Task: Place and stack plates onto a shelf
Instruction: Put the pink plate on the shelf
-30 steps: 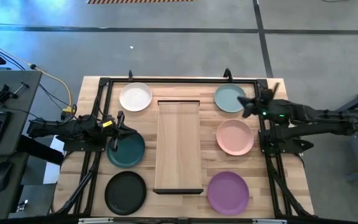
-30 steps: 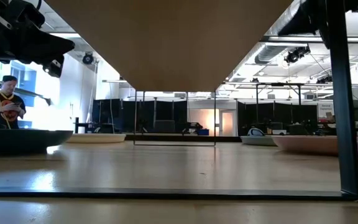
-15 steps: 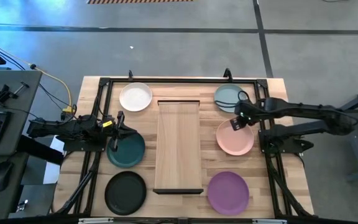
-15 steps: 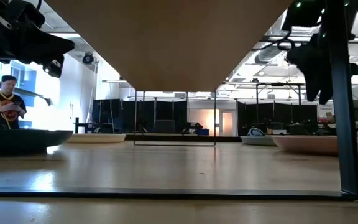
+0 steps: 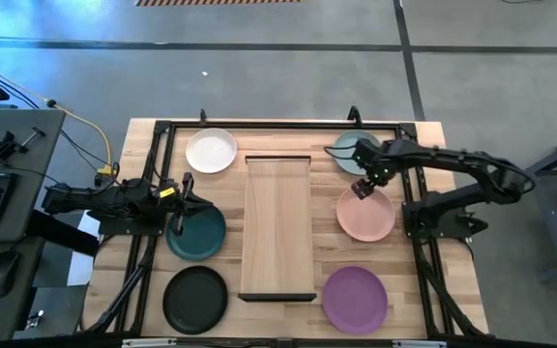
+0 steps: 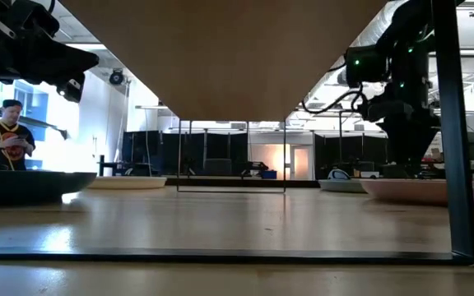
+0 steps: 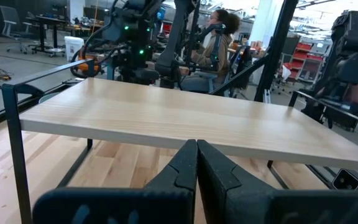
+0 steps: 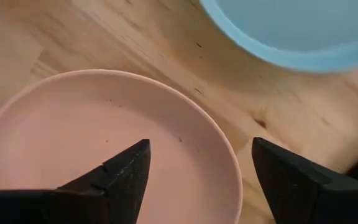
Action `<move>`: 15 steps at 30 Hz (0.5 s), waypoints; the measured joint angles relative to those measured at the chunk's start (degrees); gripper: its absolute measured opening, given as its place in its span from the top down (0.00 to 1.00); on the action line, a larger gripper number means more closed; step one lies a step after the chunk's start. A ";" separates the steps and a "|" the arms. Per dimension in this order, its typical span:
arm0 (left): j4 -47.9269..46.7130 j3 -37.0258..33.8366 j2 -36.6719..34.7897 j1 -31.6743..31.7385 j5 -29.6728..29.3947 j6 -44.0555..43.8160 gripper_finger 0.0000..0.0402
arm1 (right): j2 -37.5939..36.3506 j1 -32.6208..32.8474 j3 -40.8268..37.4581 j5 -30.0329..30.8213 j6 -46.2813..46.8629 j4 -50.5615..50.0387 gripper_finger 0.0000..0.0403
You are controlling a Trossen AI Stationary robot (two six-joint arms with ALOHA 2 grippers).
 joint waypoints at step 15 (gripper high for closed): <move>-0.02 -0.02 0.02 0.00 0.00 0.00 1.00 | 9.35 -2.96 -0.04 -0.24 -10.27 2.35 0.58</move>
